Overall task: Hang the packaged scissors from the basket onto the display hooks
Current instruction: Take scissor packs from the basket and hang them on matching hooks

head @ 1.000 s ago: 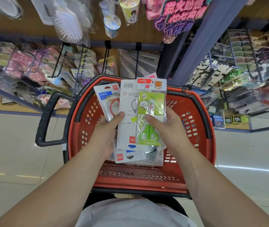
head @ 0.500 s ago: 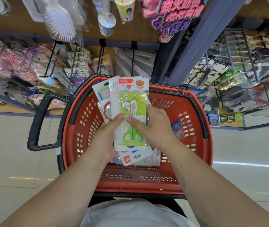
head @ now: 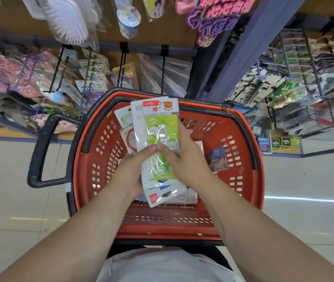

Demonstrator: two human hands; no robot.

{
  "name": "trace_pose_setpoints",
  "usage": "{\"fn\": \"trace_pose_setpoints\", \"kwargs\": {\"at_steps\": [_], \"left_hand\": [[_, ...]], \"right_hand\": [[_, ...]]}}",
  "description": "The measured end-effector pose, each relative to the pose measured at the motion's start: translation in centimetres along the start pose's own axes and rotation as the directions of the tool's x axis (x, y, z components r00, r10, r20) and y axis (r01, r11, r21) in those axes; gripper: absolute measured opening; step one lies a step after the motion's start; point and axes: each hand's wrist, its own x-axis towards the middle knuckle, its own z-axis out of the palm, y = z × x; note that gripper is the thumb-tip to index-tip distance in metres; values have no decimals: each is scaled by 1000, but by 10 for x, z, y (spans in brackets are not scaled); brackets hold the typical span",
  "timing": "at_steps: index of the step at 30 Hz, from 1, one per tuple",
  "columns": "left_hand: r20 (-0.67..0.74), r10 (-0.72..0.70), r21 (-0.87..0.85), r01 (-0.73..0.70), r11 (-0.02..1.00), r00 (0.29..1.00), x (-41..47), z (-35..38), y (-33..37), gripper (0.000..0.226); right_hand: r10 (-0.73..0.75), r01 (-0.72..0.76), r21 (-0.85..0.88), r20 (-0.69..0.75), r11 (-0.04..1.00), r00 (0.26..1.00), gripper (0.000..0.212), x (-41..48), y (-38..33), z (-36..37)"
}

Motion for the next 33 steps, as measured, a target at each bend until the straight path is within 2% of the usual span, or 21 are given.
{"fn": "trace_pose_setpoints", "kwargs": {"at_steps": [2,5,6,8,10,11,13,14,17,19,22,24,27,30,31,33], "left_hand": [[19,-14,-21,14,1000,1000,2,-2,-2,30],[-8,-25,-18,25,1000,1000,5,-11,-5,42],[-35,-23,-19,22,1000,999,6,-15,-6,46],[-93,-20,-17,18,1000,995,10,-27,-8,48],[-135,-11,14,13,1000,991,12,-36,-8,34],[-143,3,46,4,999,990,12,-39,-8,27],[-172,24,117,-4,993,985,10,-41,-7,21],[-191,33,143,-5,990,981,10,-42,-7,19],[-238,52,186,-7,983,970,12,-44,-9,20],[-259,59,213,-2,977,964,15,-45,-10,27],[-284,64,239,6,971,957,17,-45,-11,28],[-304,73,251,6,968,950,18,-45,-10,28],[-330,75,269,18,963,941,20,-47,-11,28],[-362,75,285,33,958,929,23,-49,-14,25],[-378,72,286,43,957,923,23,-49,-15,25],[-408,66,288,59,956,911,24,-50,-16,25]], "right_hand": [[29,-29,15,22,999,999,70,-6,-1,12],[117,-112,-156,25,981,993,64,-2,3,20],[122,-107,-179,72,978,990,65,0,7,22],[117,-108,-59,174,992,978,66,6,19,21],[202,-215,88,133,973,970,58,13,44,13],[307,-312,99,59,945,950,56,16,62,5],[520,-526,16,-169,851,837,56,22,105,-12],[604,-622,-22,-211,783,768,54,24,127,-18],[800,-799,-180,-90,573,593,48,27,171,-14],[834,-811,-269,-48,520,550,45,29,190,-6],[841,-848,-125,-118,514,527,55,38,217,4],[826,-842,-179,-175,509,537,62,42,229,7],[774,-783,-309,-185,539,606,46,45,238,8],[724,-686,-430,-102,587,683,30,46,237,9],[731,-685,-412,-64,601,679,28,47,233,9],[761,-732,-268,7,627,649,38,50,223,8]]}}
